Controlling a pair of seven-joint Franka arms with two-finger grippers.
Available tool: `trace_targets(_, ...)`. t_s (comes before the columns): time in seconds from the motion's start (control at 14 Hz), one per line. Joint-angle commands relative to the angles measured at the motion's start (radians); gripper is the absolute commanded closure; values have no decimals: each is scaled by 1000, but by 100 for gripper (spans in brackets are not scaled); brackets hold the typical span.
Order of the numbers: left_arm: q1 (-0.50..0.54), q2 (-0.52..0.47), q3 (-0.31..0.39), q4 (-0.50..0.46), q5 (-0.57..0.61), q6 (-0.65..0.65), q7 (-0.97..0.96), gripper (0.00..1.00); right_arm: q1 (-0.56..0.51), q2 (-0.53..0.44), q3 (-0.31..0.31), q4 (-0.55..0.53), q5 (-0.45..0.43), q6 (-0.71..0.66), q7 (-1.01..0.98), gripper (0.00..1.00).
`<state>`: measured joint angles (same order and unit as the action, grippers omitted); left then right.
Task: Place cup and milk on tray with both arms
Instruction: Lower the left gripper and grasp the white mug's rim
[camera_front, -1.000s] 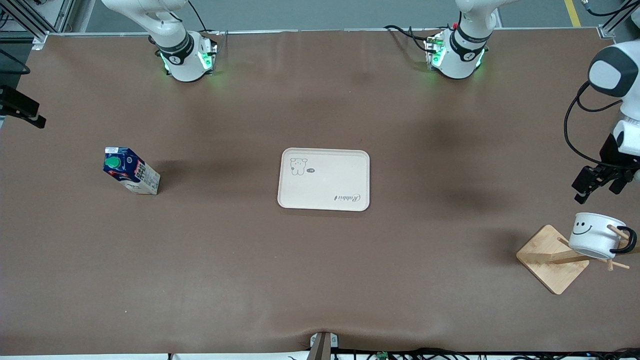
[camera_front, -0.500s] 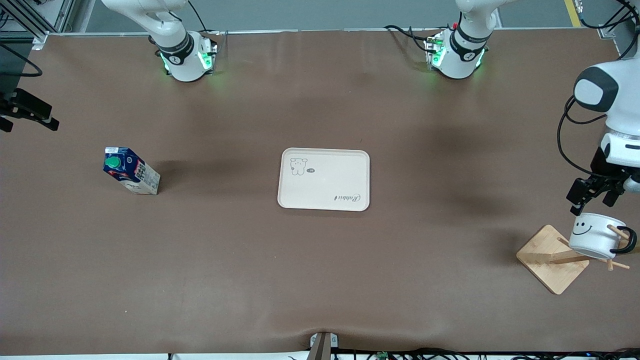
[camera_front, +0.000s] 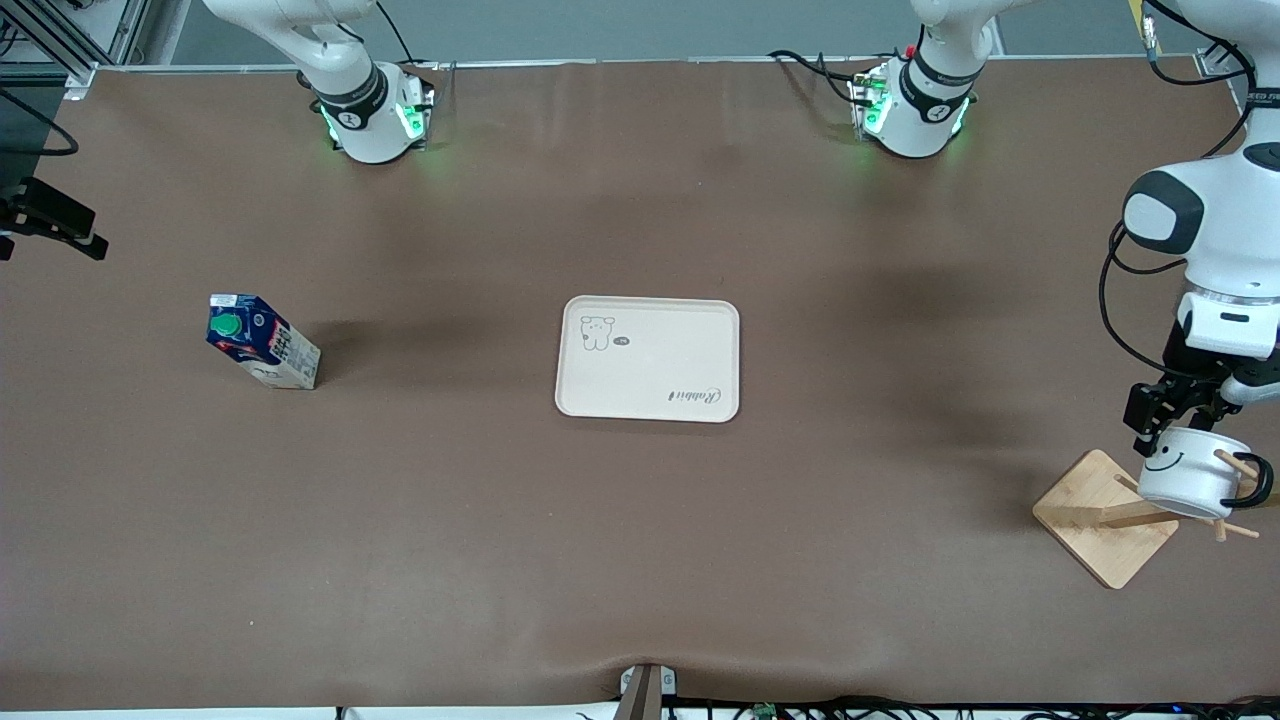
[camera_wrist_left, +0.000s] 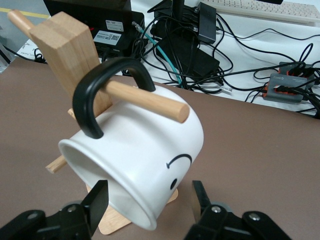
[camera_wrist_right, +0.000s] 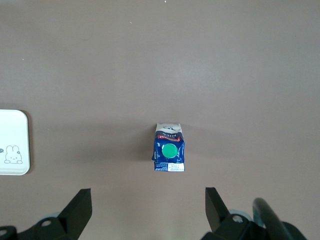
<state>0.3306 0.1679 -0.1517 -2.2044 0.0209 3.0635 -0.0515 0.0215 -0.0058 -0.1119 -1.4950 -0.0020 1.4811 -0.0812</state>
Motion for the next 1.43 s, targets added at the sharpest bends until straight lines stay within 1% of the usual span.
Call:
trace_targets(0.0, 5, 18, -6, 19, 14, 12, 33, 41, -8, -3, 6, -13, -16, 10, -6, 0)
trace_targets(0.07, 5, 21, -6, 19, 14, 14, 41, 45, -8, -3, 6, -13, -16, 10, -6, 0)
trace_targets(0.36, 4, 35, -6, 26, 16, 14, 102, 47, -20, -2, 6, -13, -16, 10, -3, 0)
trace_targets(0.57, 2, 35, -9, 25, 16, 12, 119, 64, -20, 0, 6, -13, -16, 10, -3, 0)
trace_targets(0.71, 2, 35, -20, 25, 16, 12, 124, 73, -20, 0, 6, -13, -16, 10, -3, 0)
trace_targets(0.86, 2, 35, -22, 25, 16, 12, 146, 76, -20, 0, 6, -13, -16, 10, -3, 0)
trace_targets(1.0, -1, 35, -26, 25, 16, 12, 162, 81, -22, 0, 6, -13, -16, 10, -2, 0)
trace_targets(1.07, 1, 35, -46, 25, 16, 12, 163, 86, -22, 0, 6, -13, -16, 10, -2, 0)
trace_targets(1.21, -1, 35, -63, 23, 16, 12, 163, 100, -23, 1, 6, -13, -16, 10, 0, 0)
trace_targets(1.36, 1, 31, -80, 23, 16, 12, 163, 100, -25, 7, 6, -13, -16, 10, 1, 0)
